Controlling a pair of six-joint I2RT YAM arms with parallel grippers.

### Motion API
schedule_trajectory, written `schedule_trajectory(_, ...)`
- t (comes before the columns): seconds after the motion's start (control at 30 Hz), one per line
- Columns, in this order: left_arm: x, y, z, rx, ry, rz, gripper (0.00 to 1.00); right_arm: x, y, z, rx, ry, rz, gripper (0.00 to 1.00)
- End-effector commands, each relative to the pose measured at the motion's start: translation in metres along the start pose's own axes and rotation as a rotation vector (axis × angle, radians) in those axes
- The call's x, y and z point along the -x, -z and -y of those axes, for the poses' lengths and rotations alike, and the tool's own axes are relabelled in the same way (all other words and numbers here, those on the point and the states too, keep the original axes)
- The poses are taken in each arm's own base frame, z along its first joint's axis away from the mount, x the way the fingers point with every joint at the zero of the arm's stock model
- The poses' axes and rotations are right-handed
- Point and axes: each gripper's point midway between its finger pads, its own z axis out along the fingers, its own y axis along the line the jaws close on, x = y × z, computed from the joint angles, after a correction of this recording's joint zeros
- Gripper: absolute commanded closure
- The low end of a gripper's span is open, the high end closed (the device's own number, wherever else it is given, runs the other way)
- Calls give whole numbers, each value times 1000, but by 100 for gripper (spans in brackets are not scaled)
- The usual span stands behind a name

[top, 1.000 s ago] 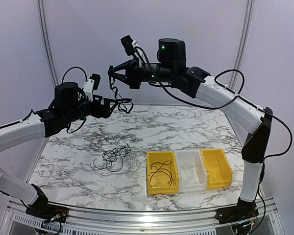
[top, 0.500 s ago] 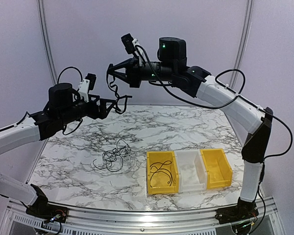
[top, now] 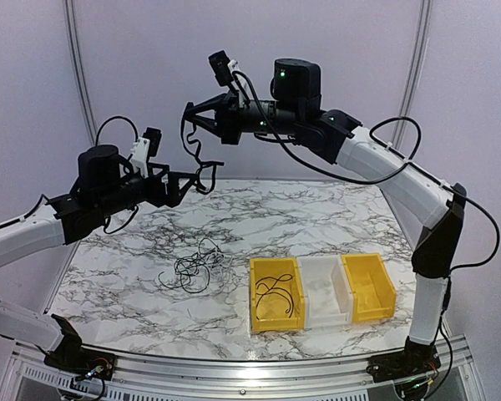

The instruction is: Untangle the cables

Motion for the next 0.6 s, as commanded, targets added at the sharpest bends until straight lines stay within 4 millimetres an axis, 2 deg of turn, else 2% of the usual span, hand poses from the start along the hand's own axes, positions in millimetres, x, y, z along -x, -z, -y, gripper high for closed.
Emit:
schedule_trajectory(0.0, 28, 24, 5, -8, -17, 146, 1, 29, 5, -7, -8, 43, 64, 100)
schedule_trajectory(0.13, 25, 26, 5, -9, -25, 147, 1, 30, 4, -7, -4, 44, 67, 100)
schedule_trajectory(0.4, 20, 6, 9, -25, -15, 124, 1, 31, 5, -6, -8, 46, 70, 100)
schedule_trajectory(0.57, 18, -6, -14, 105, -8, 120, 5, 34, 5, -9, 1, 49, 75, 100)
